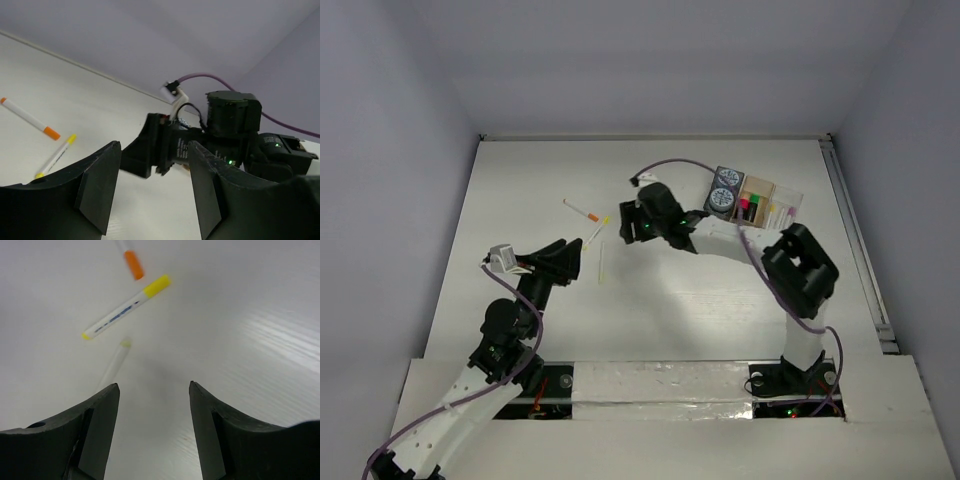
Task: Sort the stationery into containers
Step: Pick up the pen from the center of the board.
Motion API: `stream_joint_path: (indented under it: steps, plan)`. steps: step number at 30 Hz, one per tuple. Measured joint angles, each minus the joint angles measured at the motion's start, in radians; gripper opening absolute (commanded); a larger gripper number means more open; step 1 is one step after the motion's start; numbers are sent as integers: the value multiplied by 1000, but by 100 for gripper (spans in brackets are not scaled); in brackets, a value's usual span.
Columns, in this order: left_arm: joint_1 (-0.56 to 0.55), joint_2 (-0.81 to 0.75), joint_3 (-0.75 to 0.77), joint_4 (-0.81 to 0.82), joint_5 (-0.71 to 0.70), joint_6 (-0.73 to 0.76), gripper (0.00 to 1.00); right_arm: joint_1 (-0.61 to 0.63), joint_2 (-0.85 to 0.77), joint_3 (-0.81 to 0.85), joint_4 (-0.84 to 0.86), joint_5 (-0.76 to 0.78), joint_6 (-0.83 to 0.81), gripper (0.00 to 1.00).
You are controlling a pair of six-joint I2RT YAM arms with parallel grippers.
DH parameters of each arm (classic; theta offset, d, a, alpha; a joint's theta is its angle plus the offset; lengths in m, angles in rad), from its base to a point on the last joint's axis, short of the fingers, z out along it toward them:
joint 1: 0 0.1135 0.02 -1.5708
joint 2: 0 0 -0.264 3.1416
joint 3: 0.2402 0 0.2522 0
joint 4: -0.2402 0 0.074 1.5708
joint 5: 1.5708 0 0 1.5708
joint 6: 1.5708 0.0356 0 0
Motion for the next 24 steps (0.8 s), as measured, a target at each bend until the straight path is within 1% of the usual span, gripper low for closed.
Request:
stream_joint_path:
  steps: [4,8,12,15,16,17,18,21,22,24]
  plan:
    - [0,-14,-2,-31,-30,0,52,108,135,120,-64,2,0,64]
    - [0,-55,-3,-52,-52,-1,52,140,214,203,-112,3,4,64]
    - [0,-68,-3,-55,-60,-1,52,158,282,297,-153,17,12,61]
    - [0,-68,-3,-63,-62,-1,52,168,329,349,-171,34,15,53]
    - [0,-69,-3,-63,-62,-1,52,172,343,360,-177,40,15,48]
    - [0,-69,-3,-62,-62,-1,52,176,357,370,-184,46,17,46]
    - [0,-71,-3,-63,-63,-1,52,180,368,374,-183,54,18,41]
    - [0,-74,-3,-63,-63,-1,52,188,369,383,-203,71,25,39]
    - [0,-75,-3,-63,-63,-1,52,191,369,383,-207,79,25,36]
    - [0,-76,-3,-63,-65,-1,52,193,369,383,-217,94,24,33]
